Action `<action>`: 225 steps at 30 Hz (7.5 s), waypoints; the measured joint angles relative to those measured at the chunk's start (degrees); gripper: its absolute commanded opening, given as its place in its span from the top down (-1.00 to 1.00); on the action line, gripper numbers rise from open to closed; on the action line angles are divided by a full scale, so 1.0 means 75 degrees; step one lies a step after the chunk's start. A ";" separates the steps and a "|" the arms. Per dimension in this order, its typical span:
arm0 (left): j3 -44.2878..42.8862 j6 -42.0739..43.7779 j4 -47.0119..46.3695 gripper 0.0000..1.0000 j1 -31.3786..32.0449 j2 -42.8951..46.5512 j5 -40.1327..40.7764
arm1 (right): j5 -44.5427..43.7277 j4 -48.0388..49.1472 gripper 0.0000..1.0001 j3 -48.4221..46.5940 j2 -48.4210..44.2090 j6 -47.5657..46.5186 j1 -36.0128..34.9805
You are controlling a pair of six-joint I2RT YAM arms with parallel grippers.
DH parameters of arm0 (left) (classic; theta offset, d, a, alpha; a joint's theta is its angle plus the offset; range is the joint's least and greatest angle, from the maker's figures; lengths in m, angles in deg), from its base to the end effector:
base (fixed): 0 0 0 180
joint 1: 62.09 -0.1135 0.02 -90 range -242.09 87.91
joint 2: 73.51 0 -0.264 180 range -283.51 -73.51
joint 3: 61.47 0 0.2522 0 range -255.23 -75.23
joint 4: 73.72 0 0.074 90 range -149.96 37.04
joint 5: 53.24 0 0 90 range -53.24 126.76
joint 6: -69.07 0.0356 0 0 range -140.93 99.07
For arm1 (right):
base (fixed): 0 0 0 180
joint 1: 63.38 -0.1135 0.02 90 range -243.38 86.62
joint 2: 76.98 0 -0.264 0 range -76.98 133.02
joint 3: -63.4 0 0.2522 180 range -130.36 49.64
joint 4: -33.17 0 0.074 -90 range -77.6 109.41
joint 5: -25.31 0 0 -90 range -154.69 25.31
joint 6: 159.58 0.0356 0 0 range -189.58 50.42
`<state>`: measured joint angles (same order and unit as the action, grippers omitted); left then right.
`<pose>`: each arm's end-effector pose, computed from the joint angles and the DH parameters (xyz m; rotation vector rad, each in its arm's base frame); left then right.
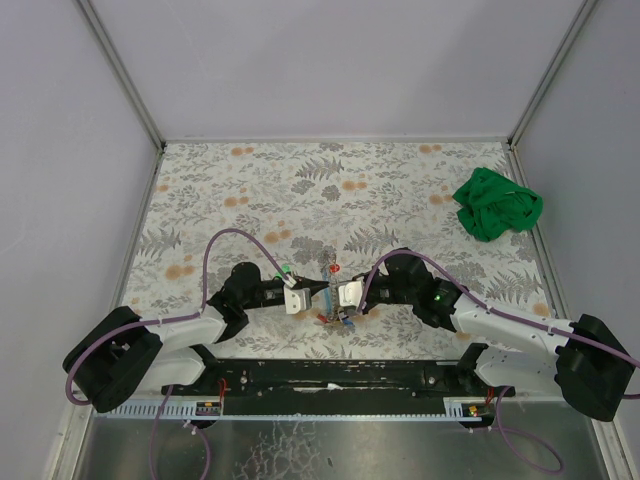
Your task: Put the keys on the keyring
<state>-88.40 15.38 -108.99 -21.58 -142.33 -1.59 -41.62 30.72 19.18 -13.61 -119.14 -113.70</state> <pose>0.1481 -0.1555 0.1795 1.4019 0.9592 -0.6168 0.1420 0.1930 0.2275 -1.6396 1.0311 0.4002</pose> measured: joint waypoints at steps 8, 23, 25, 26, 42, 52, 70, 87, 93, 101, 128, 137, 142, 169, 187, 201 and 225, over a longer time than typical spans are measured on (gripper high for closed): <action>-0.0032 -0.0003 0.0052 1.00 0.0000 0.0000 0.0000 | -0.0006 0.0023 1.00 0.0000 0.0000 0.0009 -0.0003; -0.0125 -0.0003 0.0213 1.00 0.0009 0.0000 -0.0009 | 0.0096 0.0289 1.00 0.0000 0.0000 0.0099 -0.0047; -0.0125 -0.0003 0.0213 1.00 0.0009 0.0000 -0.0009 | 0.0134 0.0294 1.00 0.0000 0.0003 0.0099 -0.0047; -0.0125 -0.0003 0.0216 1.00 0.0009 0.0000 -0.0006 | 0.0146 0.0297 1.00 0.0000 0.0003 0.0099 -0.0047; -0.0128 -0.0918 0.0082 1.00 0.0044 -0.0003 0.0446 | 0.0082 0.0242 1.00 0.0003 -0.0012 -0.0111 -0.0082; -0.0125 -0.1903 -0.0213 1.00 0.0050 -0.0102 0.0874 | -0.0254 0.0271 1.00 0.0093 -0.0119 -0.0347 -0.0207; 0.0379 -0.3926 -0.2084 1.00 0.0044 -0.0612 0.1786 | -0.0612 0.0764 1.00 0.0105 0.0198 -0.0519 -0.0350; 0.0831 -0.5059 -0.3908 0.72 0.0044 -0.1207 0.2192 | -0.0673 0.1265 1.00 0.0187 0.0373 -0.0539 -0.0399; 0.0863 -0.5132 -0.4354 0.56 0.0044 -0.1099 0.2270 | -0.0871 0.0749 1.00 0.0187 0.0242 -0.0711 -0.0408; 0.0871 -0.4855 -0.3687 0.44 0.0044 -0.0248 0.2244 | -0.0959 0.0178 1.00 0.0181 0.0055 -0.0947 -0.0411; -0.0452 -0.2841 -0.0379 0.49 -0.0108 -0.0723 0.0160 | -0.0924 -0.0443 1.00 -0.0163 -0.0073 -0.1542 -0.0423; -0.0731 -0.2774 -0.0073 0.80 -0.0111 -0.0953 0.0108 | -0.0799 -0.0443 1.00 -0.0166 -0.0090 -0.1542 -0.0425; -0.0828 -0.2722 0.0023 1.00 -0.0111 -0.1037 0.0009 | -0.0793 -0.0463 1.00 -0.0172 -0.0108 -0.1542 -0.0425; -0.0440 -0.4482 -0.1536 1.00 -0.0408 -0.1116 0.0522 | -0.1687 -0.0012 1.00 0.0501 -0.0169 -0.1122 -0.0490; -0.0411 -0.4613 -0.1652 1.00 -0.0408 -0.1166 0.0714 | -0.1667 0.1737 0.40 0.1032 -0.0726 0.0274 -0.0490; -0.0411 -0.4616 -0.1652 1.00 -0.0399 -0.1166 0.0717 | -0.1690 0.2576 0.54 0.1029 -0.0044 0.0772 -0.0490; -0.0306 -0.5546 -0.2646 1.00 -0.0178 -0.1655 0.1067 | -0.1877 0.2279 1.00 0.0799 0.0525 0.0280 -0.0490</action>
<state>-90.69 -26.21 -128.84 -22.92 -154.74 6.41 -55.69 47.81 25.17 -9.68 -117.05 -117.38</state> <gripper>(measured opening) 0.009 0.014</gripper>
